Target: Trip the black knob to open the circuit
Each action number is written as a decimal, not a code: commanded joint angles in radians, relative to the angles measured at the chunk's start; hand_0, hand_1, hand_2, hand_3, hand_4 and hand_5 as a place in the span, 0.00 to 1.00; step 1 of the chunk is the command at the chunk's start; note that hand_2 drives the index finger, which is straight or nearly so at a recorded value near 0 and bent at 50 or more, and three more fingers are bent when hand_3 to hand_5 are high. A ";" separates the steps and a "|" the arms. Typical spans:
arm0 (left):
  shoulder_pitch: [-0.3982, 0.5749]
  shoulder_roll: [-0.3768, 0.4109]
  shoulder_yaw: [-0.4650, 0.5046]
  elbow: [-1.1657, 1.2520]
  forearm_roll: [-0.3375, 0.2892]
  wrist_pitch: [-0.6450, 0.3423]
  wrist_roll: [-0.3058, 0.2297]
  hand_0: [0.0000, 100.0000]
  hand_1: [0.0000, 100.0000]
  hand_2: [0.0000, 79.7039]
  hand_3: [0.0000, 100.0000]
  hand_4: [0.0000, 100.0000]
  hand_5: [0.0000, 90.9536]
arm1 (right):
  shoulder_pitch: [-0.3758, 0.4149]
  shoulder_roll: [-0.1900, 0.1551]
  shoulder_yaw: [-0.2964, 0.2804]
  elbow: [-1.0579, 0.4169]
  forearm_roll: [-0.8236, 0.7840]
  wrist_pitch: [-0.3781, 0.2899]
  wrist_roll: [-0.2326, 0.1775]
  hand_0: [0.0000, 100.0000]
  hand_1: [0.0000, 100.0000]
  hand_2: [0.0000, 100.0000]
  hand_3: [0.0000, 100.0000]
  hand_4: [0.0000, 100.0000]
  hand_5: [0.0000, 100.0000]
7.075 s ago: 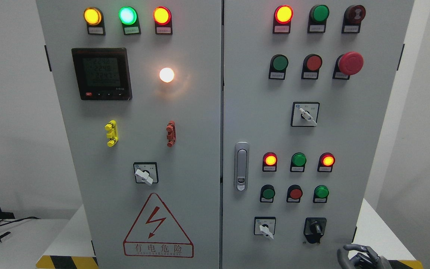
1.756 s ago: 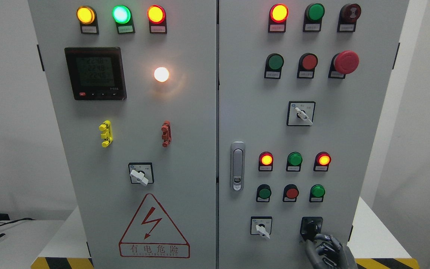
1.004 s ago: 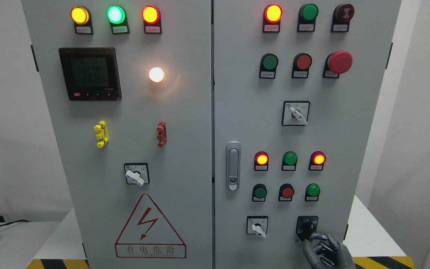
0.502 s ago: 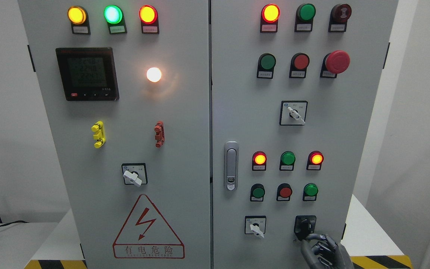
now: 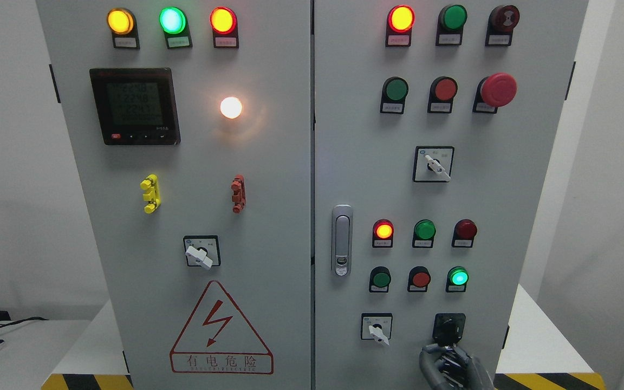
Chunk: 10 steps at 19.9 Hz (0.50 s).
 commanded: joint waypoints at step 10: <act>0.000 0.000 0.000 0.000 -0.031 -0.001 -0.003 0.12 0.39 0.00 0.00 0.00 0.00 | 0.009 0.018 0.002 0.003 -0.001 -0.003 -0.004 0.54 0.78 0.45 0.82 0.75 0.75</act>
